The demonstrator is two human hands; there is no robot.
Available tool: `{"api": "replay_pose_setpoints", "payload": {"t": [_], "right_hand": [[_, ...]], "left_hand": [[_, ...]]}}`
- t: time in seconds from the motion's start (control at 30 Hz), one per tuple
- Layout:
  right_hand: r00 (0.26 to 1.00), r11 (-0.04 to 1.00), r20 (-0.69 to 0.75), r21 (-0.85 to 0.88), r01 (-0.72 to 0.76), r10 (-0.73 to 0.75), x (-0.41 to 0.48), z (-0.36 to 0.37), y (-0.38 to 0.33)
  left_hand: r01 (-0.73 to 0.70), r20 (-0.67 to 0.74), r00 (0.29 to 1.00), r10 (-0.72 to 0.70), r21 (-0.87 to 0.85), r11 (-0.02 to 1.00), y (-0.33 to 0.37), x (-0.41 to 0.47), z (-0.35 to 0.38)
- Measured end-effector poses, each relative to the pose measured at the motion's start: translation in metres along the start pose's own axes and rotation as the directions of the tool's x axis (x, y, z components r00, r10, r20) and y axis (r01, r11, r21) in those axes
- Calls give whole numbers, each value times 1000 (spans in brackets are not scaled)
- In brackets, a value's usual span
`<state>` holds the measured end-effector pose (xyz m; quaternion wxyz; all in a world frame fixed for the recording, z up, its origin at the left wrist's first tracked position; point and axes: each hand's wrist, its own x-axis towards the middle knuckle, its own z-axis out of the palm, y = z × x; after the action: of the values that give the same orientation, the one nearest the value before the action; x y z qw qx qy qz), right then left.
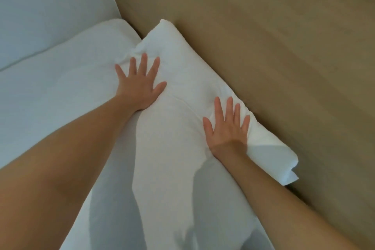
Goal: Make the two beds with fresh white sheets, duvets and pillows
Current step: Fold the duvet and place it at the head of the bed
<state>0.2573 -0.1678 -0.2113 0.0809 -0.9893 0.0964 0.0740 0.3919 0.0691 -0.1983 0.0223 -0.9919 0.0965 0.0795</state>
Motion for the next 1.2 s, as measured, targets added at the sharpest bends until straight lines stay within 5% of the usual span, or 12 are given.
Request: {"api": "replay_pose_setpoints", "payload": {"t": [0.3,0.53,0.7,0.8,0.87,0.9,0.97,1.03,1.13,1.2], "right_hand": [[999,999,-20,40,-35,36,6,40,-22],[993,996,-103,55,71,-65,22,66,-29],[988,999,-155,-35,-19,13,31,57,-35],[996,990,-55,-118,-77,71,3,37,-37],[972,978,132,-101,-181,193,-34,27,-50],[941,963,205,-64,-263,271,-47,19,-58],[898,919,224,24,-394,379,-52,-3,-72],[893,898,128,27,-439,432,-41,-20,-74],[857,855,16,-78,-512,515,-43,-14,-62],[795,789,-5,-117,-603,607,-57,-1,-49]], "left_hand": [[5,74,997,-9,56,998,-6,13,47],[53,60,996,-60,112,992,-12,9,85],[-3,-71,997,5,37,999,-12,39,101],[-39,-117,993,33,-54,998,-21,33,87],[-169,-103,983,155,-149,974,-31,2,81],[-330,-130,942,308,-214,919,-30,-12,74],[-688,-226,726,650,-209,695,-12,-26,49],[-804,-218,590,778,-70,590,12,-6,18],[-591,-83,803,590,3,806,14,40,-4],[-476,47,879,475,22,879,5,52,1]]}}
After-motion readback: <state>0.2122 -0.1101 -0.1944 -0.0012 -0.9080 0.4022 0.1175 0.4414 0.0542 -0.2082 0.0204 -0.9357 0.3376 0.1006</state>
